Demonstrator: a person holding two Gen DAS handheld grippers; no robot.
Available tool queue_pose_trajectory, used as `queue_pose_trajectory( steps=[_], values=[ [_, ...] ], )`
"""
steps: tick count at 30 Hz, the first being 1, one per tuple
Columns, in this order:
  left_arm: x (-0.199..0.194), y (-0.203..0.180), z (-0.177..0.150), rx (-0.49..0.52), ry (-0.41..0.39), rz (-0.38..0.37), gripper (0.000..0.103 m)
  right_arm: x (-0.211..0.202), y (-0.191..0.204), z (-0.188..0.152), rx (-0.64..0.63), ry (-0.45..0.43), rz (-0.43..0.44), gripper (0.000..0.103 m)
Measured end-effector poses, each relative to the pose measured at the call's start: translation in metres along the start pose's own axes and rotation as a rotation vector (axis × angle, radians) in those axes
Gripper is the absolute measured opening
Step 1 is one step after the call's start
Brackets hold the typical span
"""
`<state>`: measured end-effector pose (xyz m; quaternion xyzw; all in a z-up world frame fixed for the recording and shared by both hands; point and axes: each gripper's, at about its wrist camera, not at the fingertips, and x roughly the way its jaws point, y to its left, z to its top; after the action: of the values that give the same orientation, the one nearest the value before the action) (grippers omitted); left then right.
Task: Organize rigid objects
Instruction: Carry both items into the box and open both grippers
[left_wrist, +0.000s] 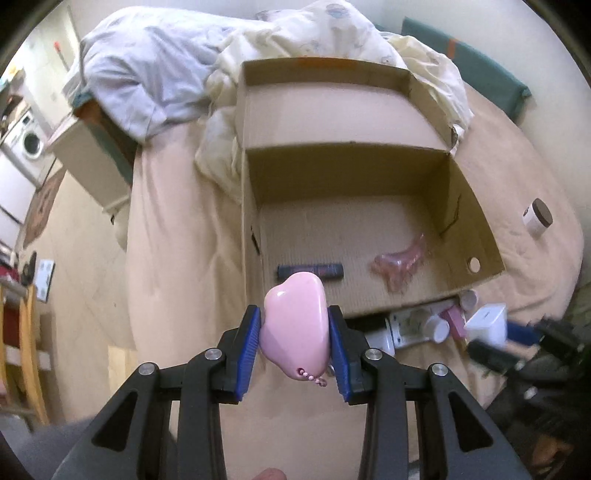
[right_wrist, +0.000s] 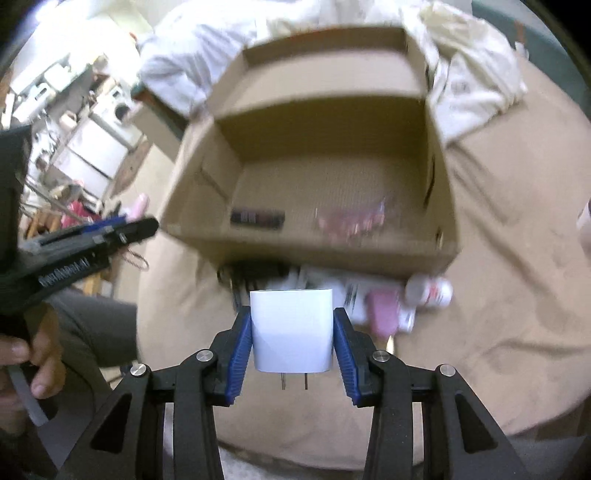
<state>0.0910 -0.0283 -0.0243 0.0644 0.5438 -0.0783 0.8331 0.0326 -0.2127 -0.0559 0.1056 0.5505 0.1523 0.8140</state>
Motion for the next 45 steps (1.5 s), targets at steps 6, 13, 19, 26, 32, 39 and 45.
queue_pose_trajectory(
  steps=[6,13,19,26,32,39,45],
  values=[
    [0.014,-0.009,0.032,0.043,-0.034,0.031,0.033,-0.011,-0.019,0.049,0.012,-0.096,0.003,0.044],
    [0.045,-0.029,0.054,0.072,-0.044,0.027,0.033,0.015,-0.032,0.091,-0.007,-0.131,-0.051,0.044],
    [0.081,-0.044,0.049,0.135,-0.041,0.039,0.033,0.047,-0.038,0.088,0.01,-0.076,-0.072,0.045],
    [0.1,-0.041,0.045,0.127,-0.006,0.052,0.033,0.073,-0.04,0.088,-0.012,-0.001,-0.13,0.045],
    [0.1,-0.038,0.046,0.118,-0.017,0.058,0.033,0.08,-0.045,0.088,0.01,0.018,-0.149,0.045],
    [0.099,-0.042,0.043,0.14,-0.014,0.045,0.033,0.067,-0.047,0.09,0.038,-0.039,-0.1,0.07],
    [0.088,-0.044,0.048,0.123,0.001,-0.027,0.083,0.045,-0.052,0.082,0.044,-0.129,-0.028,0.075]
  ],
)
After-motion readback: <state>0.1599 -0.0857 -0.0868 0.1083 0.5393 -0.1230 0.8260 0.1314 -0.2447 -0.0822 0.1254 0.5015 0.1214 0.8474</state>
